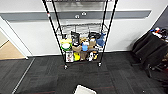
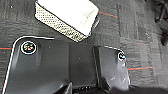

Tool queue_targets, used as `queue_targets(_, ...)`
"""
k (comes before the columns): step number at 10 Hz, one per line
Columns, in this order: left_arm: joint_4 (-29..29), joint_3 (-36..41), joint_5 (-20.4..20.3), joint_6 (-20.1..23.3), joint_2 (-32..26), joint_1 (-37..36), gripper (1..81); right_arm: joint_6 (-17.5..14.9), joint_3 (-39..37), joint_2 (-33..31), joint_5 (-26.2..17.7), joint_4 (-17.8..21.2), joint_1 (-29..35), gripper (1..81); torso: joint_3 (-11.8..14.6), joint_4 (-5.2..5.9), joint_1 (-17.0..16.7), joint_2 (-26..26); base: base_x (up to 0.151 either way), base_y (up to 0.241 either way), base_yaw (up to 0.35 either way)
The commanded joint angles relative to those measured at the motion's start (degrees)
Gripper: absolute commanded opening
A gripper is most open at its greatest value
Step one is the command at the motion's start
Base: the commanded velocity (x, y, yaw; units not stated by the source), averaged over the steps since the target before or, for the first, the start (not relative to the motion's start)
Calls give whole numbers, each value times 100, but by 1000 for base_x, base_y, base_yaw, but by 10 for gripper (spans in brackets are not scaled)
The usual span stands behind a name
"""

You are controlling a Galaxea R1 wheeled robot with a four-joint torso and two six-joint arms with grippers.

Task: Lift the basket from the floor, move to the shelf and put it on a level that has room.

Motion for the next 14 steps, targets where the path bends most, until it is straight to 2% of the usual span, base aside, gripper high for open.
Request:
queue_targets(1, 31, 72, 306, 14, -19, -148, 811, -1, 69, -51, -306, -23, 194, 811, 0, 0, 0, 0, 0, 0, 0)
queue_targets(4, -152, 64, 561, 14, 8, -77, 811, -1, 69, -33, -306, 4, 177, 811, 0, 0, 0, 0, 0, 0, 0)
queue_targets(7, -347, 46, 562, 14, -71, -60, 811, -1, 69, -7, -306, 4, 151, 811, 0, 0, 0, 0, 0, 0, 0)
queue_targets(8, -338, 72, 552, 14, -97, -51, 811, -1, 69, -7, -306, 4, 151, 811, 0, 0, 369, -573, 0, 0, 0)
queue_targets(10, -365, 63, 509, 6, -132, -77, 811, -1, 61, -7, -306, 13, 151, 811, 0, 0, 424, -662, 0, 0, 0)
queue_targets(14, -514, 327, 517, -82, -326, -165, 811, 78, -9, 2, -324, 39, 142, 811, 0, 0, 892, -1408, 0, 0, 0)
